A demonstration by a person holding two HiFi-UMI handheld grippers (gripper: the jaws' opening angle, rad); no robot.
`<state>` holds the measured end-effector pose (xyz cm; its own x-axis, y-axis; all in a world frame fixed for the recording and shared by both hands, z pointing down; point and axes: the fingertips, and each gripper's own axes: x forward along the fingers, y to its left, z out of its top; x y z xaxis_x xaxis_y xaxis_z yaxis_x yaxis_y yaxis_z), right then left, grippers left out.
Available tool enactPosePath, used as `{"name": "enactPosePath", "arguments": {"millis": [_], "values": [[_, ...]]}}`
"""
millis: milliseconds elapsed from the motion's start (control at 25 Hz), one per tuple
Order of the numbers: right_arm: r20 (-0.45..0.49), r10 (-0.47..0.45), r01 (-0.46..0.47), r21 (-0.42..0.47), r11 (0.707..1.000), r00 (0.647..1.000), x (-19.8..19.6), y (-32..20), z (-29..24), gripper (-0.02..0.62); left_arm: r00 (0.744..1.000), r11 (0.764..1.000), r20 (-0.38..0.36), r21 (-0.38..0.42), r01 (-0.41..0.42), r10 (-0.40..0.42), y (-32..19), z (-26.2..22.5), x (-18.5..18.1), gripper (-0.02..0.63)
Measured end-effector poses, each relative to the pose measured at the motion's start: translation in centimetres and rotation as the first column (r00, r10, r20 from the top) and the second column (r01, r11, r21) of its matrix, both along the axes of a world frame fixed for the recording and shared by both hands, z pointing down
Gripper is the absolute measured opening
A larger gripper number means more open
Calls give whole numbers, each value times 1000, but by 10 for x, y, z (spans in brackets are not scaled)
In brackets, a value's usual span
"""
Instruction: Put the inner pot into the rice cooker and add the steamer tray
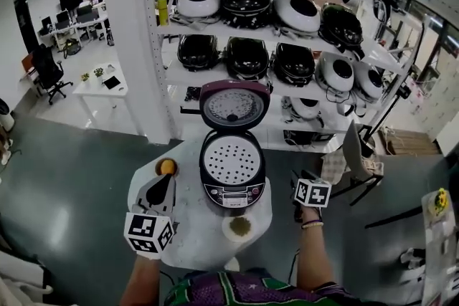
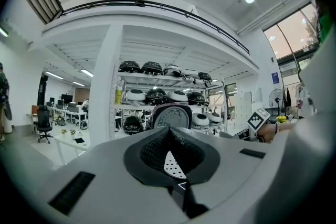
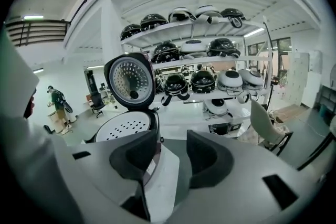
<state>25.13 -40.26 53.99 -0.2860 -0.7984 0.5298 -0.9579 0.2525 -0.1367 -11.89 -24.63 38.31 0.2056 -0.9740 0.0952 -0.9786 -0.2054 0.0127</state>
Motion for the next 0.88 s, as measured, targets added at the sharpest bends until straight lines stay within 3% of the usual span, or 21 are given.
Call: {"name": "enactPosePath", "arguments": {"millis": [480,880], "values": [[82,14,-27,160,987,997,-28,110,-64,150,996,997,-45,13,-75,75,54,-13,-23,21],[64,-81,59,294,954,995,-92,204,-112,141,991,991,-31,46,-129,131,100,-29,-28,21]]}}
